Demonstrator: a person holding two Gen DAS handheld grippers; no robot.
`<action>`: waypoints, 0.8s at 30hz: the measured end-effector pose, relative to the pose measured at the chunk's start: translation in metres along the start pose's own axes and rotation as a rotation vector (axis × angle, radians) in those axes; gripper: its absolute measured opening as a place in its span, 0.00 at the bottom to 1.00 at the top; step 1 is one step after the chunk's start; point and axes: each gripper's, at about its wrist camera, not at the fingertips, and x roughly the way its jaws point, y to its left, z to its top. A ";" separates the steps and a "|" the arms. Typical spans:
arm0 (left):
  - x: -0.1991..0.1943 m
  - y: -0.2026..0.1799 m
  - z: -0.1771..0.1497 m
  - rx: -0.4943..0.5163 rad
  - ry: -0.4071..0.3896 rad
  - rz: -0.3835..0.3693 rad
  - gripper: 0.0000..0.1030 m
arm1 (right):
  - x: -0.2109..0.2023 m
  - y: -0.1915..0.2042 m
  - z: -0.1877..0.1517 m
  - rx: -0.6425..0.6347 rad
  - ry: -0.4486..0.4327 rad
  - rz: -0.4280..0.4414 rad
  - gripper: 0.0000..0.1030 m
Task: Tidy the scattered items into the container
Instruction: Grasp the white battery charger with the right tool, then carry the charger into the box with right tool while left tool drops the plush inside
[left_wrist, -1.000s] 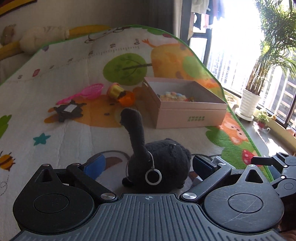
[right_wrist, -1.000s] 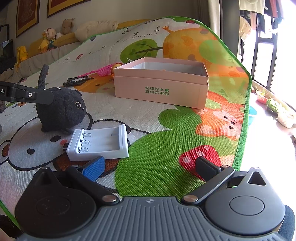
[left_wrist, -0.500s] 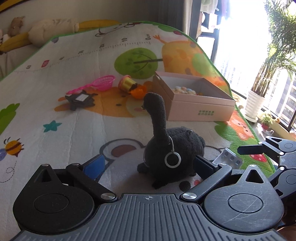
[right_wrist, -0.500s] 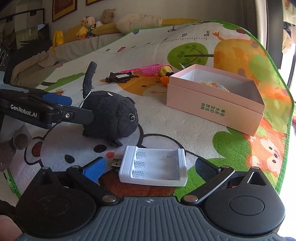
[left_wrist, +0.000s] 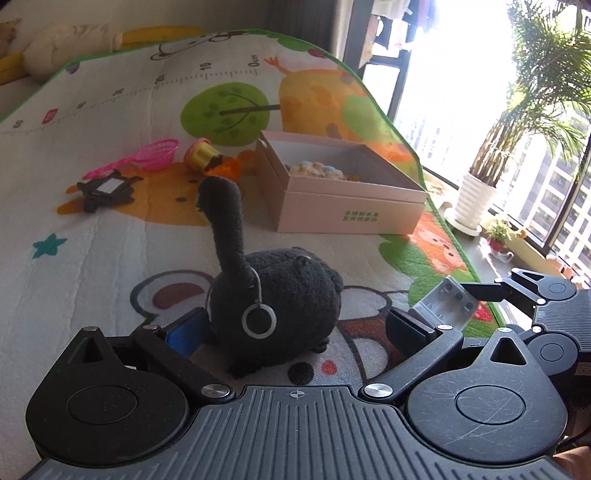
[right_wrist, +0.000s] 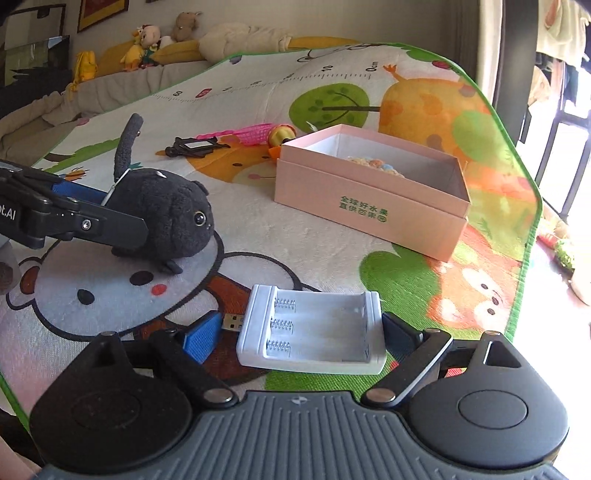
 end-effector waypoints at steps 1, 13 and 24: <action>0.007 -0.005 0.002 0.029 -0.002 0.011 1.00 | -0.001 -0.004 -0.003 0.014 0.007 -0.006 0.89; 0.049 -0.010 0.004 0.217 0.020 0.012 1.00 | -0.003 -0.013 -0.017 0.076 -0.006 -0.003 0.90; 0.046 -0.012 0.005 0.238 0.015 0.033 0.89 | -0.007 -0.015 -0.012 0.093 0.008 0.029 0.89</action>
